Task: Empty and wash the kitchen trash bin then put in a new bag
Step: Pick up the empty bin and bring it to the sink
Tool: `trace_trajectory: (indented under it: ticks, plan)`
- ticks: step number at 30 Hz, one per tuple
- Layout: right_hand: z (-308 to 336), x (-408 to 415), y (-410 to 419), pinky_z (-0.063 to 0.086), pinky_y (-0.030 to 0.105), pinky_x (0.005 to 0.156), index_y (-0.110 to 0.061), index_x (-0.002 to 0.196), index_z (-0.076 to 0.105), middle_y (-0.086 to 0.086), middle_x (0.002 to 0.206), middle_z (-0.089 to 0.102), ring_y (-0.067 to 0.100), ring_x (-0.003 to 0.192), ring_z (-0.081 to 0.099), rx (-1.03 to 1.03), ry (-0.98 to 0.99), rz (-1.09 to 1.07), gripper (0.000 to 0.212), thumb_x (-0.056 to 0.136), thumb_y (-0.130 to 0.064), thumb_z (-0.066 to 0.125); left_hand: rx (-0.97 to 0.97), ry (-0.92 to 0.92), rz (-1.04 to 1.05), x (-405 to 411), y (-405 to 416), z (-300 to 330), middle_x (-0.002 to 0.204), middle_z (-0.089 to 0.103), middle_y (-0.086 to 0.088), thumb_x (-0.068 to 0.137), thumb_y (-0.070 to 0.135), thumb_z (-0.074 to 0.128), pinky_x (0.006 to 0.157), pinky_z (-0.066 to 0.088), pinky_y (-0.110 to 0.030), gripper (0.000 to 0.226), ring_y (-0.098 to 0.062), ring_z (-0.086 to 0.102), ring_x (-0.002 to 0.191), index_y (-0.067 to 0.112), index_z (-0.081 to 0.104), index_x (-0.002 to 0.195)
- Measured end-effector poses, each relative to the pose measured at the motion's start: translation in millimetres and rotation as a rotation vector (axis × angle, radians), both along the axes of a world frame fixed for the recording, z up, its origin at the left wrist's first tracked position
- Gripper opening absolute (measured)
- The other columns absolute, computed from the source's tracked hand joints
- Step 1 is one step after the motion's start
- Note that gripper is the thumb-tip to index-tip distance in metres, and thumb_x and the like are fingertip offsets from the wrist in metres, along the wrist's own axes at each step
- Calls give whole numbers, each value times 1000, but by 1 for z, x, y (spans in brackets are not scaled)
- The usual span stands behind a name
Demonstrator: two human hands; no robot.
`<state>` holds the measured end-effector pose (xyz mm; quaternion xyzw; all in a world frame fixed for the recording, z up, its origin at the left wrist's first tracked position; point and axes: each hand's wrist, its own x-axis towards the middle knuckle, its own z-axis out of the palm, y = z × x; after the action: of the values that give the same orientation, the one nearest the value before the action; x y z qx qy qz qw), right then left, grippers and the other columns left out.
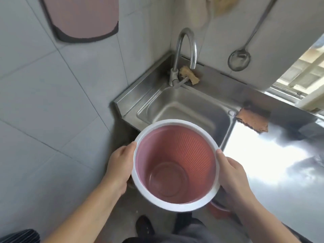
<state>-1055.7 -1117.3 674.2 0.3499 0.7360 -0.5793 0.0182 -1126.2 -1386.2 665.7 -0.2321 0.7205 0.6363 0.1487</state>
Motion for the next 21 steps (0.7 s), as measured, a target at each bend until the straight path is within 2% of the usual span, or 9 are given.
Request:
trace_trajectory:
  ticks: [1,2,5,8,11,15,16,19,21]
  plan:
    - [6,-8,1,58,58,69,-14,82,71,19,79,73,43,73,69,-29,-4,-26,59,81,-70,51,11,2,-7,-14,4,6,93,74,-20,78,49,62,72,54,-41,46,-25,68,73,5,70,92]
    - [12,-15,3,59,55,64,-13,82,72,20,80,73,43,68,69,-58,-2,-53,60,78,-70,52,24,-3,-14,-27,10,12,93,74,-19,80,46,64,72,54,-41,43,-25,69,74,6,71,91]
    - [23,-38,16,56,41,58,-21,79,76,15,78,74,31,58,69,-118,4,-119,47,80,-62,54,75,-15,-18,-62,30,29,84,79,-11,86,39,66,73,57,-41,26,-26,73,73,17,79,80]
    - [30,-61,38,52,36,53,-21,75,77,15,74,74,26,54,66,-178,26,-148,41,90,-52,55,108,24,-25,-91,51,48,79,79,-7,89,36,67,62,57,-33,24,-22,74,65,17,80,80]
    - [40,-87,61,45,29,45,-22,74,76,11,64,68,24,48,62,-214,63,-138,38,85,-53,56,102,60,-52,-116,70,69,74,78,-6,88,35,68,58,58,-34,24,-22,73,62,19,80,75]
    - [46,-128,93,42,32,47,-14,76,73,10,65,63,26,53,57,-245,61,-126,39,78,-51,60,101,37,-32,-153,97,81,80,79,-11,88,36,68,68,59,-44,26,-29,74,67,13,79,83]
    - [44,-139,100,44,32,47,-16,76,74,9,65,64,25,52,59,-253,54,-127,39,75,-52,60,89,25,-23,-161,105,80,80,78,-11,88,37,68,69,59,-43,28,-29,73,66,12,78,84]
    - [37,-169,120,43,30,43,-16,80,77,8,62,64,22,49,59,-262,33,-111,47,65,-57,60,62,12,-4,-184,126,69,69,75,-6,86,39,66,57,54,-34,27,-24,69,55,19,76,72]
    - [28,-190,135,38,28,43,-9,87,74,9,63,59,24,48,54,-245,15,-140,54,66,-56,60,68,-3,-18,-199,139,61,69,75,-4,86,42,65,61,52,-34,27,-23,69,56,25,76,68]
